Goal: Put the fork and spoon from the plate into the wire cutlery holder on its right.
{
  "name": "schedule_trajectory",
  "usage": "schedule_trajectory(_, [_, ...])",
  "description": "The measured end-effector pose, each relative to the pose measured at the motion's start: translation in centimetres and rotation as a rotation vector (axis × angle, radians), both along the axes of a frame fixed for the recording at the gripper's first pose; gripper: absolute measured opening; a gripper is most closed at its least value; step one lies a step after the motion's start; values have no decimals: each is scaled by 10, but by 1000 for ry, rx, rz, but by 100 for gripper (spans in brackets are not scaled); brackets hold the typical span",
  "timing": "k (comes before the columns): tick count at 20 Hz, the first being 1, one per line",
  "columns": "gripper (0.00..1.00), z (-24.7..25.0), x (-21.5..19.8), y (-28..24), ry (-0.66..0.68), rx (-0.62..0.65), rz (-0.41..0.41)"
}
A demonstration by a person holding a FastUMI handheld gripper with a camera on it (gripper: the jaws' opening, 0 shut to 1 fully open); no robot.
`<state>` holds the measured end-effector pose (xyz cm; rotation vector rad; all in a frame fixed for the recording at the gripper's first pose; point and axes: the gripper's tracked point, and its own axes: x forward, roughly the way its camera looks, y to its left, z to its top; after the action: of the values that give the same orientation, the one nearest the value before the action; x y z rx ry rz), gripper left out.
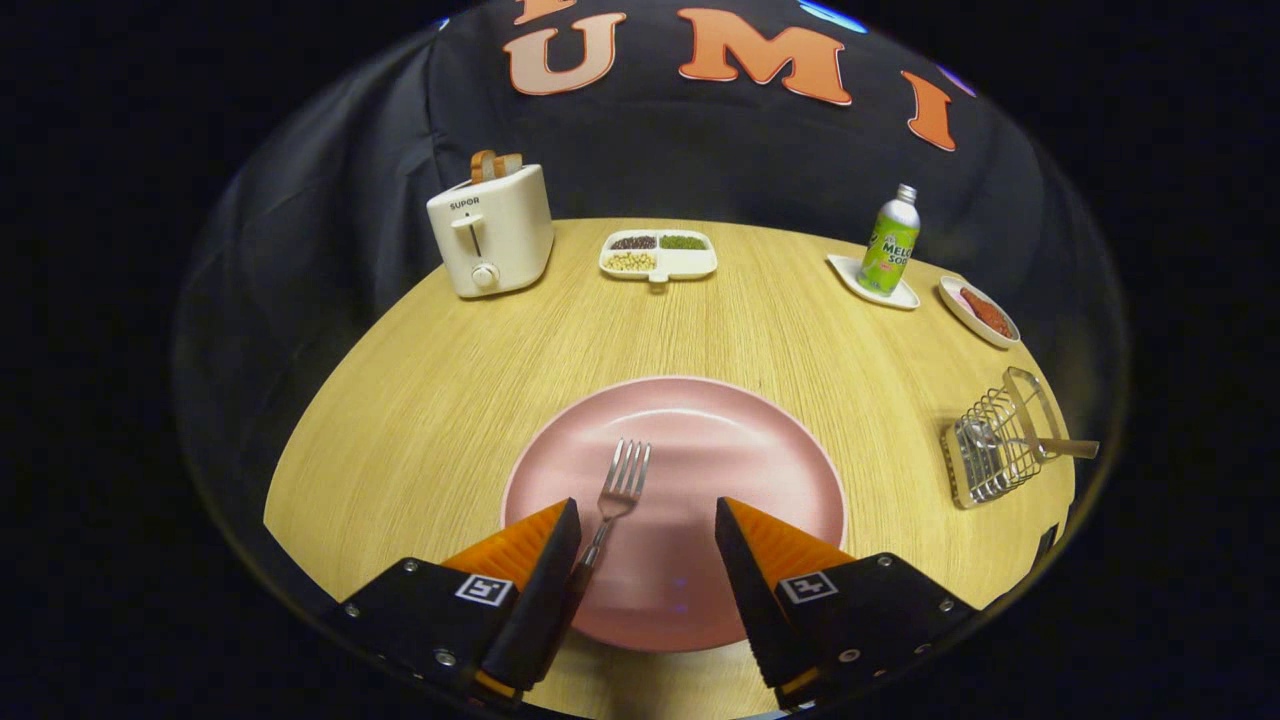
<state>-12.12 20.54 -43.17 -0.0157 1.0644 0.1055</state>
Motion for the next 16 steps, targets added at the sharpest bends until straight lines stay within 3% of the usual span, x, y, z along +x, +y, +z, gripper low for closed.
schedule_trajectory(7, [61, -20, -15, 5, 96, -9, 41])
schedule_trajectory(11, [33, -27, -18, 0, 134, -23, 70])
schedule_trajectory(12, [21, -25, -20, -1, 144, -20, 71])
schedule_trajectory(16, [7, -24, -21, -7, 178, 3, 62])
